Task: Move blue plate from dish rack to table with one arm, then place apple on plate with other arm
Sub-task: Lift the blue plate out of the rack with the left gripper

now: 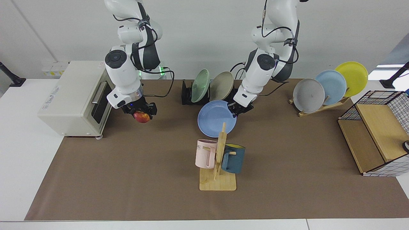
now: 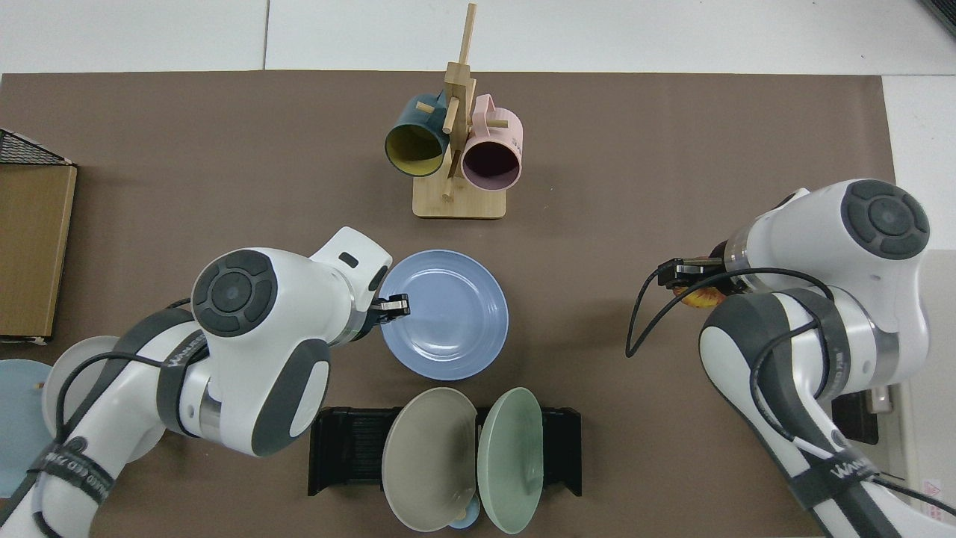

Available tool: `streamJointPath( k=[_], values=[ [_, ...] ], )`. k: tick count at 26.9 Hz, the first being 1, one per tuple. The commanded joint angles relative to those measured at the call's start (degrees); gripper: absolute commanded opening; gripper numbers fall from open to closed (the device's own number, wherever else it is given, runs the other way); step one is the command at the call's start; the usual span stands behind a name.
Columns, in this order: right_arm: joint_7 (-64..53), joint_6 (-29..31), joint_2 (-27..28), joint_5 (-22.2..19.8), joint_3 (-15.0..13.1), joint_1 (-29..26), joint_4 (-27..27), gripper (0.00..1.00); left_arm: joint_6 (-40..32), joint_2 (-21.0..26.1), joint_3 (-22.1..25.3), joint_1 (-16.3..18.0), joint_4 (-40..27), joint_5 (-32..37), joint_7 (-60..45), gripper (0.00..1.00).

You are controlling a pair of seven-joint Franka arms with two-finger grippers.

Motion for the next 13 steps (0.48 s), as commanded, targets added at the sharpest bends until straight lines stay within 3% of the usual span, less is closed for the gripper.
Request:
streamJointPath(
  k=[1,8,13],
  values=[
    [-1.28,-0.23,0.11,-0.04,0.42,-0.72,0.64,0.22,5.41,2.21,0.51,-2.26,-1.93,-1.02,0.08,0.0],
    [-1.28,-0.23,0.19,0.05,0.42,-0.81,0.64,0.25,6.12,2.56,0.6,-2.18,-2.02,-0.85,0.52,0.0],
    [-1.19,-0.23,0.19,0.13,0.42,-0.81,0.64,0.25,10.42,5.8,0.69,-2.27,-1.67,-0.14,-0.19,0.0]
  ],
)
